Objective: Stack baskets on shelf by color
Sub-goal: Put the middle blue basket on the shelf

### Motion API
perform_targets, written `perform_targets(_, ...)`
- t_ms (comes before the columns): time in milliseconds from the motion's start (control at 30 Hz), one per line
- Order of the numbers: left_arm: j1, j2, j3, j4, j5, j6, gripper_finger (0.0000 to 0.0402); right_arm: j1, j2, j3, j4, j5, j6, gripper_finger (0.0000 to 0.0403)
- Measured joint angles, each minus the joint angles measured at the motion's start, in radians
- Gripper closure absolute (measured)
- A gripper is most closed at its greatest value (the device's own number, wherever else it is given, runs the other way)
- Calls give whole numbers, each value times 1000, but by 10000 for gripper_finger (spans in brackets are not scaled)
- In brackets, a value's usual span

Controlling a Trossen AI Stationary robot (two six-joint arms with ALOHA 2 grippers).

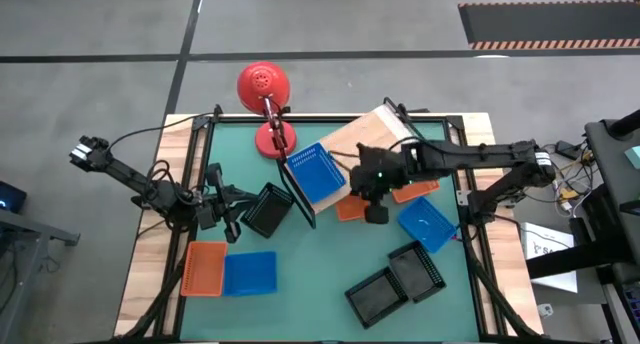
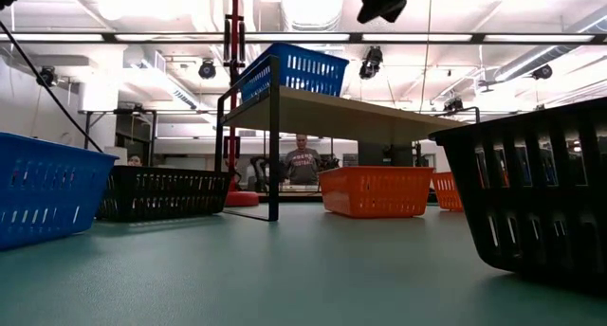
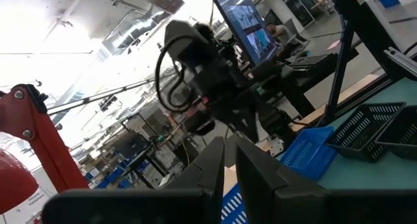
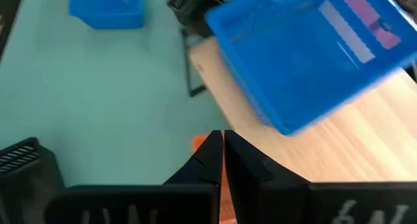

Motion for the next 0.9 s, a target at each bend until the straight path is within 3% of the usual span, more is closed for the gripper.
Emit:
perform_targets(267, 0, 6, 0, 22, 0, 0, 380, 23, 48, -76, 136, 24, -9, 394)
perform_targets(567, 0, 9, 0, 23, 0, 6, 380, -3, 89, -80, 128, 226, -27, 394)
perform_targets(900, 0, 9, 0, 22, 0, 6, 380, -14, 87, -80, 120, 186, -28, 394)
